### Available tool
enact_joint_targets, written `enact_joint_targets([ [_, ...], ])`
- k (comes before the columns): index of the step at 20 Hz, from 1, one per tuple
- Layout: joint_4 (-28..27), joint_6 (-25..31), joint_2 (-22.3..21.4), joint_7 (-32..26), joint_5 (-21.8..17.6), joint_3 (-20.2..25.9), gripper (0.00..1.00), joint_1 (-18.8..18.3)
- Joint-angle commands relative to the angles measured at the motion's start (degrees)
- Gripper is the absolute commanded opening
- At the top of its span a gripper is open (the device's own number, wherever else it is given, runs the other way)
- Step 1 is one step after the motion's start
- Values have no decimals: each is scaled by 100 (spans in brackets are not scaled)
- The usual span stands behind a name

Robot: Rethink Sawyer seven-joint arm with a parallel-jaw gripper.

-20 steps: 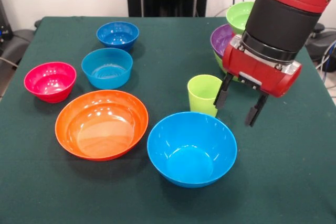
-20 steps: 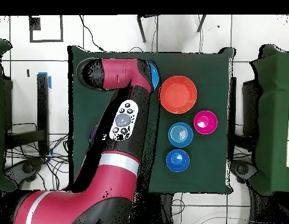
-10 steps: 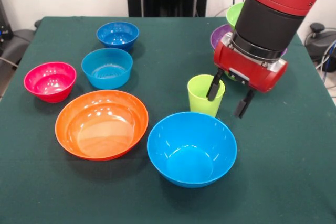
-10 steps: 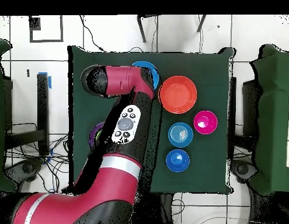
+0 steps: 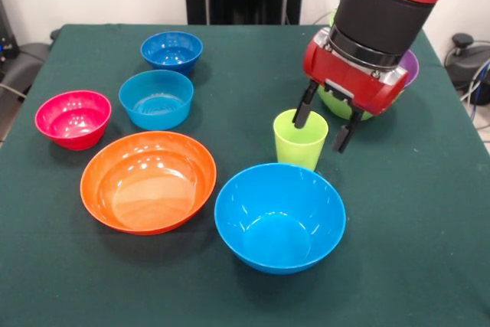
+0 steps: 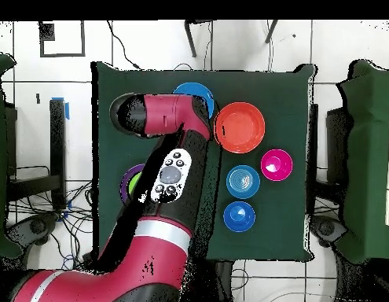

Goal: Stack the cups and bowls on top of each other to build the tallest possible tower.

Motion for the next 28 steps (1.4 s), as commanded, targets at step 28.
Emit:
enact_joint_targets([
  [28, 1293, -1291, 115, -448, -931, 1023, 100, -68],
])
